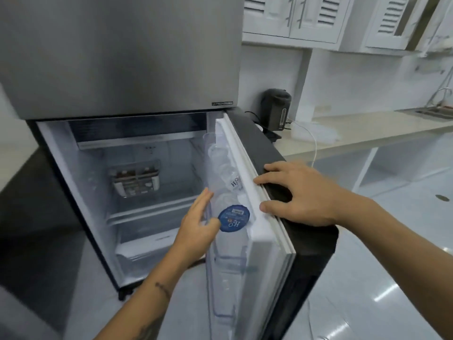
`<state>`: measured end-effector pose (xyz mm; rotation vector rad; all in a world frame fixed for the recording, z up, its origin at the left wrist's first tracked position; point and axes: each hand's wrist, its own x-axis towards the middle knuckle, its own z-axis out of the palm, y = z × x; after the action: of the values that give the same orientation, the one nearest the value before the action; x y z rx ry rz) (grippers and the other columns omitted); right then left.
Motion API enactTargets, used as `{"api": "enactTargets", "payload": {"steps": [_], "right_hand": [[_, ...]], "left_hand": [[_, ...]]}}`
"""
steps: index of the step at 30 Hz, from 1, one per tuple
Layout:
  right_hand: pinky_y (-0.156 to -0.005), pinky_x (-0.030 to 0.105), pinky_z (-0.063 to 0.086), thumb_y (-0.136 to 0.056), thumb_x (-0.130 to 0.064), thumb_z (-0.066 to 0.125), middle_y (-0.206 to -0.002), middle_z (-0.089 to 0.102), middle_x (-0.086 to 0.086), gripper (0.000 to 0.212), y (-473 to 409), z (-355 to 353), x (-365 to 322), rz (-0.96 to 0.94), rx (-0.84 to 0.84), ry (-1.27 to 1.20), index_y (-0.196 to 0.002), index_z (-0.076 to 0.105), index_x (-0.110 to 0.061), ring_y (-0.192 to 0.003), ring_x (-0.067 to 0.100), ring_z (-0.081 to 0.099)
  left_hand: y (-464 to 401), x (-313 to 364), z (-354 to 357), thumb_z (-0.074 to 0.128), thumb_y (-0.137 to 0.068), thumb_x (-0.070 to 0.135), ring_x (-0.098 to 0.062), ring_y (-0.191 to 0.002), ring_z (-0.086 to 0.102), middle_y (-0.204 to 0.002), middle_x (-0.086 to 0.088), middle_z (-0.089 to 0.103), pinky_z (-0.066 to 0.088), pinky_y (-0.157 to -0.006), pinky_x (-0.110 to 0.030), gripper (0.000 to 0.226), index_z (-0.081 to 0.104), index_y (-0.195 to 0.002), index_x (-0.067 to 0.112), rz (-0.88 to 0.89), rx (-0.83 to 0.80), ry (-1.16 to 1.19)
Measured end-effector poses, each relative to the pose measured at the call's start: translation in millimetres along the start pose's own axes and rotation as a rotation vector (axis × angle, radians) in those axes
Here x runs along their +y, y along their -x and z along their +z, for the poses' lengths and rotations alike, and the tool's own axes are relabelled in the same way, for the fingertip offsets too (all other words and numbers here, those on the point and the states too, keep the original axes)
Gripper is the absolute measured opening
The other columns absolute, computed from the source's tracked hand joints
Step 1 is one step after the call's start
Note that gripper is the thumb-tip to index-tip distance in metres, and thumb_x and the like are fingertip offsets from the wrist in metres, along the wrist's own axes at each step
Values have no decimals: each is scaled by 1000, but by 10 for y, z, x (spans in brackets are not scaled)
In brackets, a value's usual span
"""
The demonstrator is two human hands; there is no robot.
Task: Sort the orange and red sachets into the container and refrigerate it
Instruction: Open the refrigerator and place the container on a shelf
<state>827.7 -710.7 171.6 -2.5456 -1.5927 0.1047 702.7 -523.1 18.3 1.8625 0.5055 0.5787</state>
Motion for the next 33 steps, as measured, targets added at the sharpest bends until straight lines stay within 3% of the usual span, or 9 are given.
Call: {"api": "enactTargets", "payload": {"steps": [3, 6, 9, 13, 16, 19, 24, 29, 33], "right_hand": [[-117, 38, 20, -78, -68, 39, -153, 32, -8, 65, -143, 205, -513, -56, 49, -180, -137, 50, -44, -142, 12, 23], [-118, 47, 16, -79, -63, 29, -143, 39, -12, 60, -435, 377, -1066, -122, 116, -108, -131, 53, -45, -139, 11, 29], [-115, 45, 23, -79, -61, 32, -122, 56, -20, 53, -749, 490, -1583, -180, 163, -153, -119, 62, -43, -125, 6, 44], [-101, 41, 38, -76, -62, 29, -107, 63, -24, 50, -1143, 650, -2130, -262, 227, -206, -104, 66, -43, -110, 4, 51], [-98, 38, 37, -81, -58, 24, -105, 61, -26, 49, -1387, 791, -2525, -328, 278, -180, -103, 65, -44, -108, 2, 50], [-99, 36, 31, -85, -54, 20, -113, 57, -26, 53, -1645, 917, -2860, -384, 305, -163, -116, 62, -46, -114, 0, 45], [-93, 33, 20, -86, -55, 25, -123, 52, -22, 53, -2170, 987, -3278, -394, 243, -179, -131, 52, -50, -121, 3, 38], [-100, 34, 19, -84, -54, 35, -140, 44, -14, 63, -2614, 1004, -3501, -422, 159, -86, -146, 37, -47, -132, 9, 31], [-112, 39, 22, -90, -42, 59, -146, 42, -9, 62, -2905, 1112, -3582, -494, 235, -116, -148, 40, -38, -136, 14, 34]], "left_hand": [[23, -149, -545, 58, -90, 16, 4, -127, 48, -141, 19, 48, 43, -100, -16, 60, 40, -146, 29, -29, 3, 127], [33, -242, -1108, 55, -98, 12, 11, -106, 58, -125, 17, 61, 46, -82, -6, 40, 55, -136, 26, -71, 18, 120], [28, -349, -1631, 58, -97, 16, 4, -101, 64, -110, 16, 70, 47, -80, -7, 27, 70, -119, 25, -61, 114, 9], [198, -590, -2198, 57, -96, 17, -6, -101, 66, -104, 13, 72, 53, -87, -21, 23, 71, -109, 29, -73, 251, -36], [500, -732, -2568, 54, -97, 15, -6, -99, 66, -104, 12, 70, 55, -86, -25, 24, 67, -110, 30, -70, 408, 14], [758, -778, -2853, 55, -97, 9, -8, -95, 67, -104, 8, 69, 56, -86, -26, 25, 65, -114, 24, -43, 515, 59], [915, -896, -3081, 57, -95, 10, 0, -95, 59, -109, 10, 60, 52, -82, -16, 38, 54, -127, 30, -94, 447, -17], [722, -1125, -3107, 62, -92, 29, 0, -117, 47, -126, 20, 46, 43, -100, -26, 68, 24, -146, 44, -176, 338, -100], [380, -1258, -3227, 66, -89, 36, -9, -133, 40, -149, 12, 36, 41, -109, -41, 85, 7, -150, 47, -192, 407, -158]]}}
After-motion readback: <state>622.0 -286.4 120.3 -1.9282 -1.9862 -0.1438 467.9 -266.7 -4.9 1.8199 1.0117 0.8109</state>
